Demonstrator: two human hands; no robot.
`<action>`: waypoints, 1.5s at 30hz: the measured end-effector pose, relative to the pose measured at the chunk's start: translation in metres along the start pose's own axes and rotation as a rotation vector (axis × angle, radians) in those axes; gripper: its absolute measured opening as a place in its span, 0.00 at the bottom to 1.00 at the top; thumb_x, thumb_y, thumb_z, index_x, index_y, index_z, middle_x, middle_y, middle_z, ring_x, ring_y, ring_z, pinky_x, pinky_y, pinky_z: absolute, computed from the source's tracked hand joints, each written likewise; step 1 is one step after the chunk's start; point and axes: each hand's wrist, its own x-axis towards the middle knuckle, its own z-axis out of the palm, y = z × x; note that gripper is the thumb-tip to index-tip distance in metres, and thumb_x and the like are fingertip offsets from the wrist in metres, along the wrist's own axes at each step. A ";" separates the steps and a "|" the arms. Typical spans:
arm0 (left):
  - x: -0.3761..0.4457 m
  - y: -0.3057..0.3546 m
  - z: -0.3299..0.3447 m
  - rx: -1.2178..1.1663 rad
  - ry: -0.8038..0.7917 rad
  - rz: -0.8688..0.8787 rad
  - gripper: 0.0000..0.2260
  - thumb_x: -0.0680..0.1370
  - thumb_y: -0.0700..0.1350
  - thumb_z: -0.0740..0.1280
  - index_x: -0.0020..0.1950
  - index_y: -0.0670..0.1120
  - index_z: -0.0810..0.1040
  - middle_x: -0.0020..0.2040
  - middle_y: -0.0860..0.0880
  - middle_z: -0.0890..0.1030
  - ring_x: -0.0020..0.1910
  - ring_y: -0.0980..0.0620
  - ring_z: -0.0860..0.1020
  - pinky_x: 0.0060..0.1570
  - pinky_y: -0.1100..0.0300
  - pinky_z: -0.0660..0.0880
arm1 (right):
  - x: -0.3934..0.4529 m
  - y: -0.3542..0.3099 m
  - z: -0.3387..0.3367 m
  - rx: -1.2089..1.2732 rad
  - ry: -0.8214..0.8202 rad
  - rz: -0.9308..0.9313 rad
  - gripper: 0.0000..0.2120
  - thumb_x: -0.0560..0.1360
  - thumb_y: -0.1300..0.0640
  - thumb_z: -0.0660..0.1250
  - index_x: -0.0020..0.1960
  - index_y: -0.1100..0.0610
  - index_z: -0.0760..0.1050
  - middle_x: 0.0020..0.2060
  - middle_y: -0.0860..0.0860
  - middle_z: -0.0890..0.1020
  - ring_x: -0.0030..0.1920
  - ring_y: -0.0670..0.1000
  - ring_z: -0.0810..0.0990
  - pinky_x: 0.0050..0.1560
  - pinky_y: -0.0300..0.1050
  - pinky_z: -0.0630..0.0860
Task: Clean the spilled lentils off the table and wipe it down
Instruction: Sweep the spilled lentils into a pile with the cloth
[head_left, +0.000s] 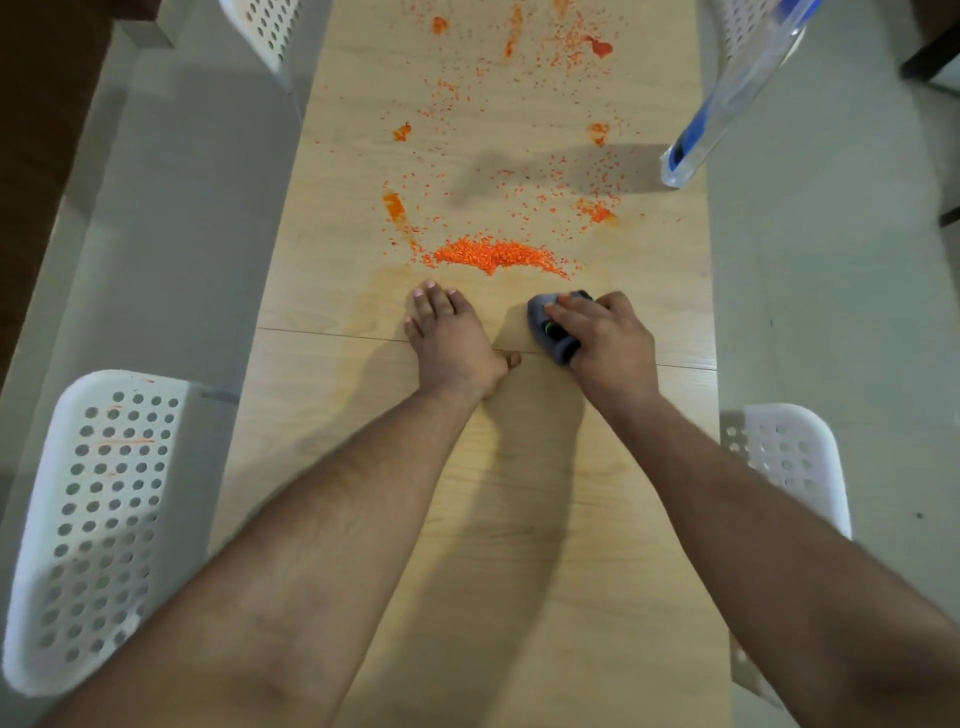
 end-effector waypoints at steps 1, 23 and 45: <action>-0.001 0.000 0.001 0.003 0.006 -0.005 0.58 0.71 0.68 0.76 0.85 0.39 0.48 0.86 0.37 0.45 0.85 0.38 0.43 0.82 0.39 0.49 | 0.014 0.000 -0.003 -0.005 -0.010 0.017 0.24 0.73 0.65 0.68 0.66 0.50 0.83 0.65 0.46 0.84 0.54 0.59 0.75 0.40 0.49 0.78; 0.003 -0.009 0.003 -0.010 -0.016 -0.013 0.58 0.72 0.66 0.77 0.86 0.41 0.46 0.86 0.40 0.42 0.85 0.40 0.40 0.83 0.41 0.46 | 0.012 -0.030 0.011 0.047 -0.016 -0.020 0.24 0.71 0.62 0.65 0.65 0.51 0.84 0.63 0.48 0.85 0.55 0.60 0.76 0.39 0.51 0.80; -0.029 -0.009 0.011 0.050 0.105 0.088 0.45 0.80 0.64 0.68 0.86 0.41 0.52 0.86 0.39 0.47 0.85 0.40 0.46 0.83 0.43 0.48 | -0.086 -0.016 -0.015 0.331 0.038 0.264 0.29 0.71 0.67 0.63 0.67 0.49 0.83 0.62 0.41 0.84 0.56 0.52 0.76 0.54 0.40 0.72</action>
